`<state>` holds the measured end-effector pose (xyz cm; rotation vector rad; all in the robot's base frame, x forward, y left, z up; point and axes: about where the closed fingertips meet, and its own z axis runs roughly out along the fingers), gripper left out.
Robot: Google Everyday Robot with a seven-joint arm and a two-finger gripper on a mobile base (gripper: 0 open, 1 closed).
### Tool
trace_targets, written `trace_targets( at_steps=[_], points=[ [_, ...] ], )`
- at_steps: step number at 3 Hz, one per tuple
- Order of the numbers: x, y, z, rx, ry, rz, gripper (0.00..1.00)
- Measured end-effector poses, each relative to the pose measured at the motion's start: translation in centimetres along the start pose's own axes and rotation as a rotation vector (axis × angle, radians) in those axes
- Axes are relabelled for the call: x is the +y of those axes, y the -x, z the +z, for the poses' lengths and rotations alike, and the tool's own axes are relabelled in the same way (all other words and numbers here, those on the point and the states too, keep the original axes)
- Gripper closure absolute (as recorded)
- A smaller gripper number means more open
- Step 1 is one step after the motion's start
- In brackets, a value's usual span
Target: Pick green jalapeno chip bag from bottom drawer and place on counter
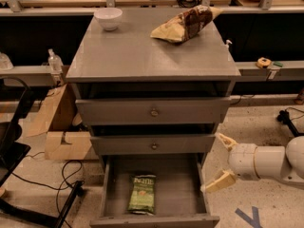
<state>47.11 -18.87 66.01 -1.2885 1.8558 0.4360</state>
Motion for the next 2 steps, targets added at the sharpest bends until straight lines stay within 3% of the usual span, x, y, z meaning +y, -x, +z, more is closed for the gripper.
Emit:
trace_targets(
  at_steps=[2],
  points=[
    [-4.1,-8.9,11.3,0.031,0.019,0.045,0.00]
  ],
)
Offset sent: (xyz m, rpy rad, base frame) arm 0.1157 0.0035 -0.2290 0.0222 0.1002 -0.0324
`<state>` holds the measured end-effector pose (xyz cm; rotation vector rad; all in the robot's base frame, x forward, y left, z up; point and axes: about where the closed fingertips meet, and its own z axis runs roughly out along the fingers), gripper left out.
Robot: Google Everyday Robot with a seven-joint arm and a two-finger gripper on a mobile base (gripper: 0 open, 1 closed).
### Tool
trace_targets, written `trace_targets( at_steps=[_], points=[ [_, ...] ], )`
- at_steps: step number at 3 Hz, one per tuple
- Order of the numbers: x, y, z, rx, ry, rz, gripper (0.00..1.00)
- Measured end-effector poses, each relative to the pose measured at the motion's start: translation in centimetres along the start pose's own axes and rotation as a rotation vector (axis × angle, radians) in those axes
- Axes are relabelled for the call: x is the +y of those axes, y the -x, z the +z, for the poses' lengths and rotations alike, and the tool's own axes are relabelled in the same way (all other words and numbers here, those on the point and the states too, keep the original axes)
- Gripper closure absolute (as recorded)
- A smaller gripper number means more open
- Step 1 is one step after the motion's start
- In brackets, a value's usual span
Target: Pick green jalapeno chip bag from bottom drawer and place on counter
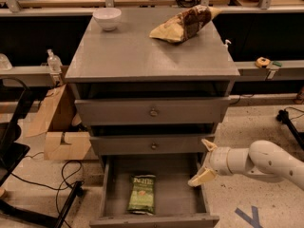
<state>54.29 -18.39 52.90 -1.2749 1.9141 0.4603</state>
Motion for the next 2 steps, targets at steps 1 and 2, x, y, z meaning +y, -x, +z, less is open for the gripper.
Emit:
trace_targets(
  at_steps=[1,2],
  points=[
    [-1.4,-4.5,5.6,-0.037,0.020,0.032,0.00],
    [0.9,-10.4,11.6,-0.066,0.083,0.112,0.00]
  ],
)
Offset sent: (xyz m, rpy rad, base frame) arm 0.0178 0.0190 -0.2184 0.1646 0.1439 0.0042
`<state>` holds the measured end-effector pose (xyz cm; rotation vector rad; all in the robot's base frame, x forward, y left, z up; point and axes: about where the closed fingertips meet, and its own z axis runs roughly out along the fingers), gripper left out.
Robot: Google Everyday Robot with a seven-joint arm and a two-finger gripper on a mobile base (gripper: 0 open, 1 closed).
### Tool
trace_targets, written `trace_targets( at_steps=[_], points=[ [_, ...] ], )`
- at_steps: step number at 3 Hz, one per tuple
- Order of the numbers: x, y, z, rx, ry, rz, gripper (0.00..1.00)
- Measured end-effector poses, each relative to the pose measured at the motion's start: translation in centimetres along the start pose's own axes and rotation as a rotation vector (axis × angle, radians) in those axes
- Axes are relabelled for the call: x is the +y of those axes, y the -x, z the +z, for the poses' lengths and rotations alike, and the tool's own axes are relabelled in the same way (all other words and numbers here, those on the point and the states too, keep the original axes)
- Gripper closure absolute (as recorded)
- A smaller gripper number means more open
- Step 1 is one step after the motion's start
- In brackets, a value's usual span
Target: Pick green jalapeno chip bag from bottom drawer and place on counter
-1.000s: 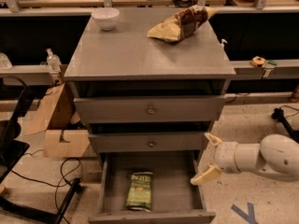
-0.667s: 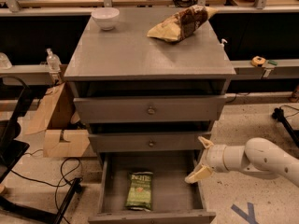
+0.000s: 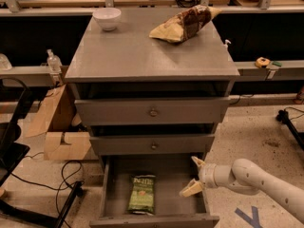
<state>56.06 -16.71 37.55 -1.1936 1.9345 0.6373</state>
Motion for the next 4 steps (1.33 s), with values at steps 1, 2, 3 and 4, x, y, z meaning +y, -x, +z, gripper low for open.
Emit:
trace_targets(
  at_steps=[1,2,3,4],
  points=[
    [0.0,0.0,0.0,0.000,0.000,0.000,0.00],
    [1.2,-0.8,4.5,-0.002,0.048,0.013,0.00],
    [2.6,-2.6,11.9,-0.014,0.113,0.033,0.00],
    [3.4,-4.7,18.8,-0.023,0.167,0.066,0.00]
  ],
)
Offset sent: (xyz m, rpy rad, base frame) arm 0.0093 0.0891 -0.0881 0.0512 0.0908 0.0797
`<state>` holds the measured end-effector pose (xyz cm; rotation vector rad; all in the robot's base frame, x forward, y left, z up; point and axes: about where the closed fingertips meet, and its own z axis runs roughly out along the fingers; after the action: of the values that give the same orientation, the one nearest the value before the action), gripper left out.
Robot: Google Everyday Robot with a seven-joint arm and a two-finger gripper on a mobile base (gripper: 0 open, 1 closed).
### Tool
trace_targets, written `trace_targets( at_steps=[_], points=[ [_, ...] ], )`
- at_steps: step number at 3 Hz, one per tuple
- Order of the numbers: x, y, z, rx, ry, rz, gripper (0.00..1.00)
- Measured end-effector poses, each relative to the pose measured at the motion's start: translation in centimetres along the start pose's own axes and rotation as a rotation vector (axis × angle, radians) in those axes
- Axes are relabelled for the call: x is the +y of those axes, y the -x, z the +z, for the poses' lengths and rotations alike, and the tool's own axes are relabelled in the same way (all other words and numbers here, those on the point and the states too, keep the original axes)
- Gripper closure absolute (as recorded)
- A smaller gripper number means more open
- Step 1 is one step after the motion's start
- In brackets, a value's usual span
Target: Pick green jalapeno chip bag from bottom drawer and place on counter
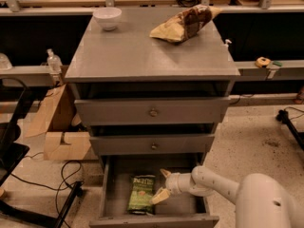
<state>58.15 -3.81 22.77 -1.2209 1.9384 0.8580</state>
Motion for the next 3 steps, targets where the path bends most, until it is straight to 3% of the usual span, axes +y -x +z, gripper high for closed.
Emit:
trace_targets(
  at_steps=[1,2,3],
  points=[
    [-0.5,-1.9,5.9,0.013,0.037,0.025,0.00],
    [-0.4,-3.0,10.4,0.069,0.058,0.011,0.11],
    [0.4,-4.4,14.8,0.171,0.080,-0.032,0.42]
  ],
)
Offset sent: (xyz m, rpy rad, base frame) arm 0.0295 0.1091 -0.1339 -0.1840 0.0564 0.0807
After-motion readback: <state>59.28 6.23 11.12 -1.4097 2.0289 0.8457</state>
